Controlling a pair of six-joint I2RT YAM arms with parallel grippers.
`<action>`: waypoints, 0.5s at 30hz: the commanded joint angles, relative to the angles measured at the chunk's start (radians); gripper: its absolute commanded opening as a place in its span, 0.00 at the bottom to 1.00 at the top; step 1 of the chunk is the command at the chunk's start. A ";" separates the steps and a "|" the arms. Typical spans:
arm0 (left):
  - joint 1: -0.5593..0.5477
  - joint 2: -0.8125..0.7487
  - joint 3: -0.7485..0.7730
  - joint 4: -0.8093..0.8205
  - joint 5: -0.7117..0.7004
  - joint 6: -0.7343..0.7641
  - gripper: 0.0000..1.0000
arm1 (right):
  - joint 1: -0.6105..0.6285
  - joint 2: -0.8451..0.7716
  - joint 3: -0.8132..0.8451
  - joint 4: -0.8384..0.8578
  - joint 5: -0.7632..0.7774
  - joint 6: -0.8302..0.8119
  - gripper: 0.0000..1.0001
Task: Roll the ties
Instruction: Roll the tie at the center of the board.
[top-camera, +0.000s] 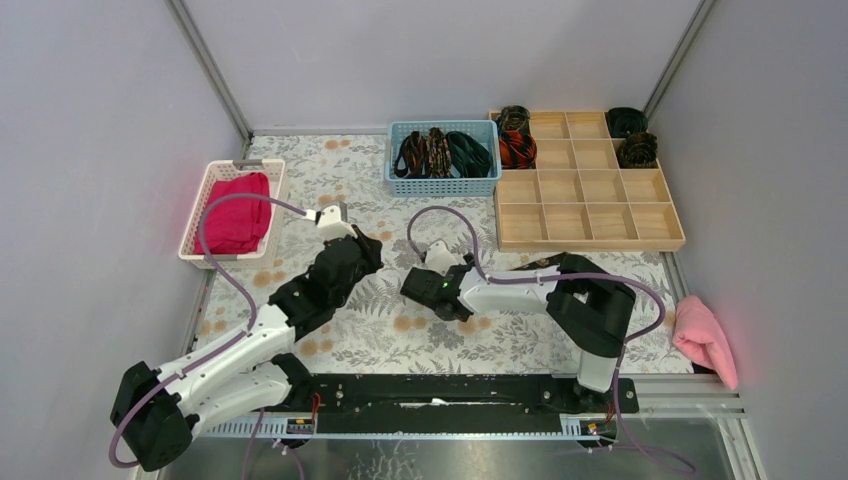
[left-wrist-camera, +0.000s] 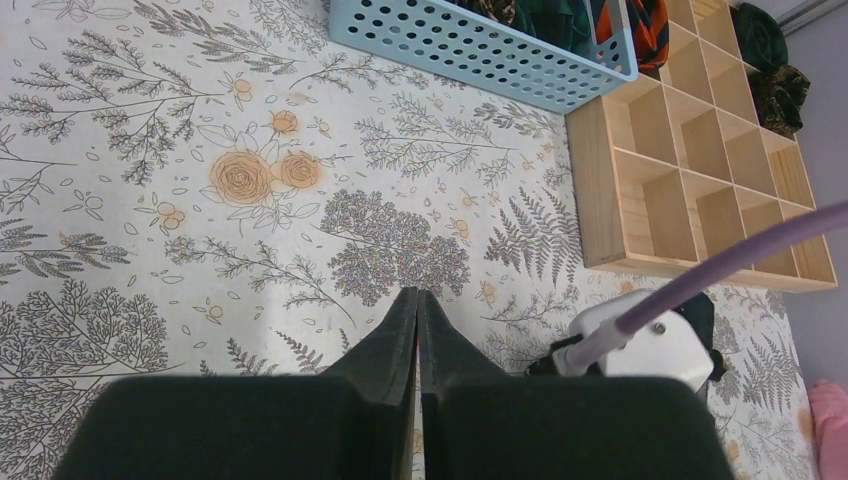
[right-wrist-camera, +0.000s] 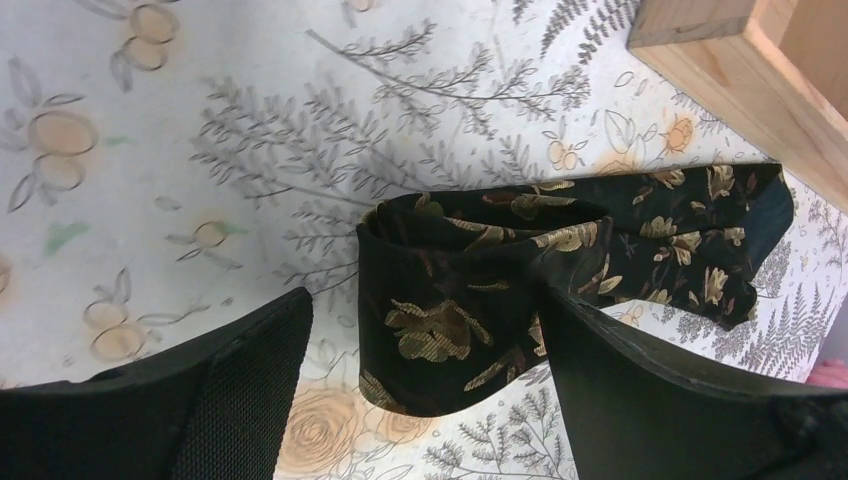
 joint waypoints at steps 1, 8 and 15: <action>-0.005 0.009 -0.022 0.024 -0.014 0.016 0.06 | -0.038 -0.015 -0.043 0.044 -0.045 0.007 0.91; -0.005 0.017 -0.018 0.042 -0.002 0.031 0.05 | -0.069 0.035 -0.043 0.049 -0.063 0.033 0.82; -0.005 0.026 -0.016 0.070 0.015 0.048 0.05 | -0.152 0.034 -0.076 0.057 -0.104 0.086 0.70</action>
